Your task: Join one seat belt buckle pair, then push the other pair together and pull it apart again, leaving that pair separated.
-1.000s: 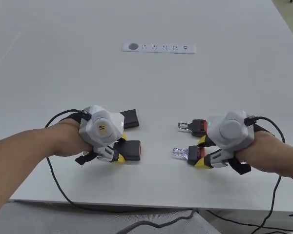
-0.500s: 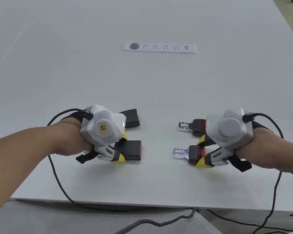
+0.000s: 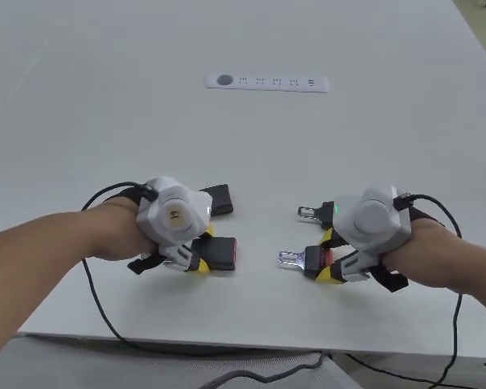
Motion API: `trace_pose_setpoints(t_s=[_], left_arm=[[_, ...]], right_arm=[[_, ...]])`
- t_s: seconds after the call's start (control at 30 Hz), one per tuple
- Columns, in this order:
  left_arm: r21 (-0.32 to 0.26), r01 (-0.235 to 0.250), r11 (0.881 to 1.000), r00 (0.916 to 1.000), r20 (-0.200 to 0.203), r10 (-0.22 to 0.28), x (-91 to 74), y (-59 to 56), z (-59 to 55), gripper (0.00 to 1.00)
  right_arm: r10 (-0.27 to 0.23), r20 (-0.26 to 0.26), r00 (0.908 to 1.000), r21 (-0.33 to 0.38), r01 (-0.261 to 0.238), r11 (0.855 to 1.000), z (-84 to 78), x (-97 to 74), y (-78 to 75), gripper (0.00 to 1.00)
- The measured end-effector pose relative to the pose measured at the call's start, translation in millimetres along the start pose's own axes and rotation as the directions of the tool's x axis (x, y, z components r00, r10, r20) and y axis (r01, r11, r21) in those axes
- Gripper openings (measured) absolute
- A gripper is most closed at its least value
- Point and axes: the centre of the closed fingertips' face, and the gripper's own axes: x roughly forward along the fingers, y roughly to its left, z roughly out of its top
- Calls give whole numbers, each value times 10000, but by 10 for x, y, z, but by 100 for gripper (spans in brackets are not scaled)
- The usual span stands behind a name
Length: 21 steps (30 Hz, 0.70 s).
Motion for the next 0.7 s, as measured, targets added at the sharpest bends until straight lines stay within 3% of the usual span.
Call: trace_pose_setpoints(t_s=[0.23, 0.7], left_arm=[[9, 91, 10000, 9999, 88, -91, -4, -10, 10, 34], [22, 61, 10000, 10000, -34, -61, 19, 5, -19, 34]], right_arm=[[-34, 306, 9995, 26, 33, 10000, 214, 110, 47, 31], [44, 360, 9993, -341, -32, 9994, 552, 283, 96, 31]])
